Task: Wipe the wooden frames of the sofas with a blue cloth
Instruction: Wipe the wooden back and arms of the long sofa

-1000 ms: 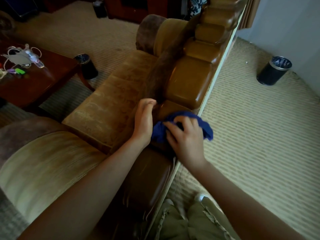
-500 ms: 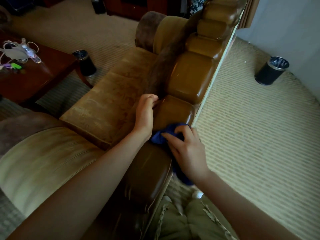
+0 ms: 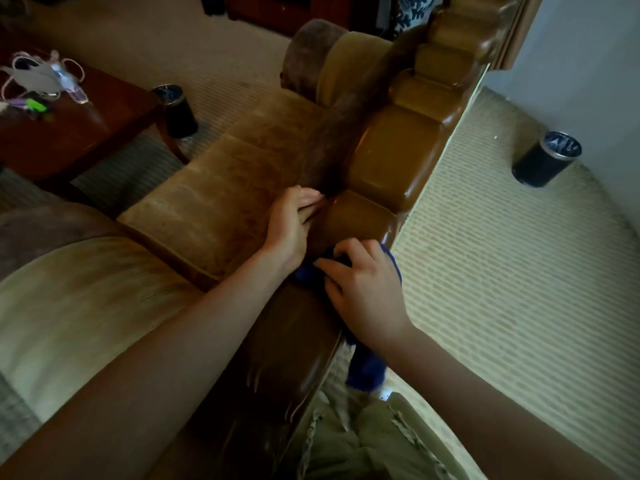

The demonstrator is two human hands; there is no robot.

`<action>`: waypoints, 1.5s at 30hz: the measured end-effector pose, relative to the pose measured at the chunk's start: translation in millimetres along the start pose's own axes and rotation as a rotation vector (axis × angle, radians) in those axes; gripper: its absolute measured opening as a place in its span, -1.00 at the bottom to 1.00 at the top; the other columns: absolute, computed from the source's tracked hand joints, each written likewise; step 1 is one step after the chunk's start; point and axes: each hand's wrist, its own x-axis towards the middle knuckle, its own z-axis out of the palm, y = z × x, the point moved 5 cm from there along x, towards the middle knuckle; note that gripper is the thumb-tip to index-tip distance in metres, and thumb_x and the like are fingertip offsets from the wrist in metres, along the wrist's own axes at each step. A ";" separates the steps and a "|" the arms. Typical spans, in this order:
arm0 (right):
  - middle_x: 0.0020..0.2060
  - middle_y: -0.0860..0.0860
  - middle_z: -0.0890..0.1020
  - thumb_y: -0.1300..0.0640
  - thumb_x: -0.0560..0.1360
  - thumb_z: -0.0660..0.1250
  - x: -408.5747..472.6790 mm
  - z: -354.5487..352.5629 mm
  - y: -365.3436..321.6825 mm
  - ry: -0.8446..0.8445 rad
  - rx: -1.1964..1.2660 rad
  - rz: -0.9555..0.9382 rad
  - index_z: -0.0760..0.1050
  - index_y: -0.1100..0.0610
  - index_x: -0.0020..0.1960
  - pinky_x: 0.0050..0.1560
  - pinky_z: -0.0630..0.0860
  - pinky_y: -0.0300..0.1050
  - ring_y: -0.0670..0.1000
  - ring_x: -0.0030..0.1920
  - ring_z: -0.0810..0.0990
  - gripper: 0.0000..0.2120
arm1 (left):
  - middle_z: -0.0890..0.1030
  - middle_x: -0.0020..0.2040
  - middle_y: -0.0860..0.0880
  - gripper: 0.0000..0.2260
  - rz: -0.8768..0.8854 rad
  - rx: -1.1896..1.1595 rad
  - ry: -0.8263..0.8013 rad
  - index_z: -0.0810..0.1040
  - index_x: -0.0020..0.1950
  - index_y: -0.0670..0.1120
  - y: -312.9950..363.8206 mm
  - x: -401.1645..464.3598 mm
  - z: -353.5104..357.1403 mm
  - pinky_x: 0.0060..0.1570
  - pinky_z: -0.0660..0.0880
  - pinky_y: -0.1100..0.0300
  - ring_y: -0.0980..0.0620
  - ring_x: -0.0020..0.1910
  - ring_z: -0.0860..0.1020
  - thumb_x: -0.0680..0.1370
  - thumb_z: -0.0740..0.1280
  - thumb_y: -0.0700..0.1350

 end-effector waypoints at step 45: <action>0.33 0.16 0.43 0.16 0.54 0.18 -5.6 14.3 42.7 0.375 0.268 0.114 0.44 0.20 0.28 0.35 0.27 0.12 0.13 0.32 0.38 -0.67 | 0.31 0.46 -0.01 -0.54 -0.115 0.804 -0.151 0.29 0.48 -0.03 -5.0 -12.3 -9.8 0.18 0.19 0.25 0.01 0.41 0.29 0.65 -0.01 0.14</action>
